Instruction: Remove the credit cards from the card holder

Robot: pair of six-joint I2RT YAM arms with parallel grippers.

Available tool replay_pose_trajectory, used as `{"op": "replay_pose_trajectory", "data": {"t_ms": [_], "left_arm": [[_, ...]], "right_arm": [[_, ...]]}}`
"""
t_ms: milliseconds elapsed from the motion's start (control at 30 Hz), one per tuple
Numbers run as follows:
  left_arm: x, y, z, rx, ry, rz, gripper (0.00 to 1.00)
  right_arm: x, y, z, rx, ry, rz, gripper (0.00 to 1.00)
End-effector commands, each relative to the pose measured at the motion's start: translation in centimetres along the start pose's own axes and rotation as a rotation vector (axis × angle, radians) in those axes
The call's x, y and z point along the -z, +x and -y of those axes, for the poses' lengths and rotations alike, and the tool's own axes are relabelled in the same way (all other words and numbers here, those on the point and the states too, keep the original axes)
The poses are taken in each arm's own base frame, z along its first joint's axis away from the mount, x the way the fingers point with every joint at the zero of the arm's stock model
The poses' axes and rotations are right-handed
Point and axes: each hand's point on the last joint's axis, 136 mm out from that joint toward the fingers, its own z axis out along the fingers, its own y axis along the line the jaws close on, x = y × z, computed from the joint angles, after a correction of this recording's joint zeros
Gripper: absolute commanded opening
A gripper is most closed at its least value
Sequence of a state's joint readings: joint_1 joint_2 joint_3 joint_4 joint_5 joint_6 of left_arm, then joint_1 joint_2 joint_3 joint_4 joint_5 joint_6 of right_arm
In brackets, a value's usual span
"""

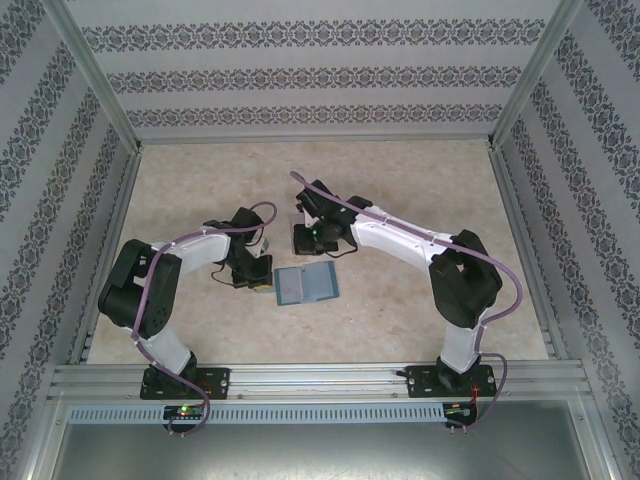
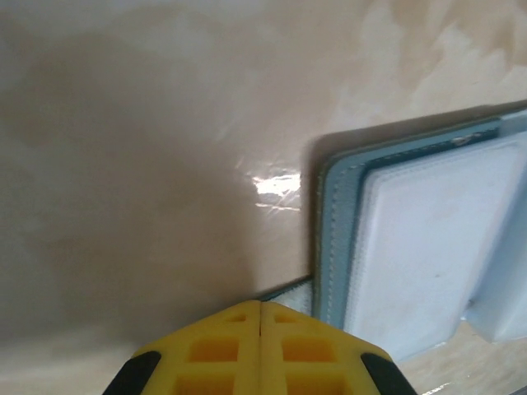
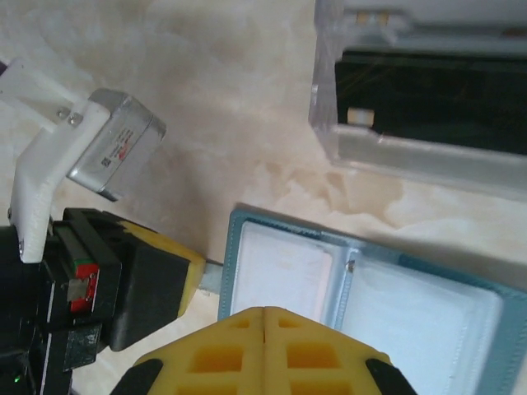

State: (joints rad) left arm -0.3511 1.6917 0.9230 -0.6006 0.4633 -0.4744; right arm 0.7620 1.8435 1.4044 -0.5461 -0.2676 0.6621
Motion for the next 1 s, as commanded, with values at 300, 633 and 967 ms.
{"op": "replay_pose_trajectory", "data": {"t_ms": [300, 633, 967], "left_arm": [[-1.2, 0.6, -1.4, -0.006, -0.02, -0.021, 0.02], [-1.1, 0.5, -1.3, -0.007, -0.013, -0.017, 0.02], [-1.3, 0.6, -1.3, -0.006, -0.012, -0.023, 0.02]], "right_arm": [[-3.6, 2.5, -2.3, -0.188, -0.185, -0.071, 0.0], [-6.3, 4.1, -1.7, -0.216, -0.168, -0.134, 0.0], [-7.9, 5.5, -1.5, -0.224, -0.159, -0.188, 0.06]]}}
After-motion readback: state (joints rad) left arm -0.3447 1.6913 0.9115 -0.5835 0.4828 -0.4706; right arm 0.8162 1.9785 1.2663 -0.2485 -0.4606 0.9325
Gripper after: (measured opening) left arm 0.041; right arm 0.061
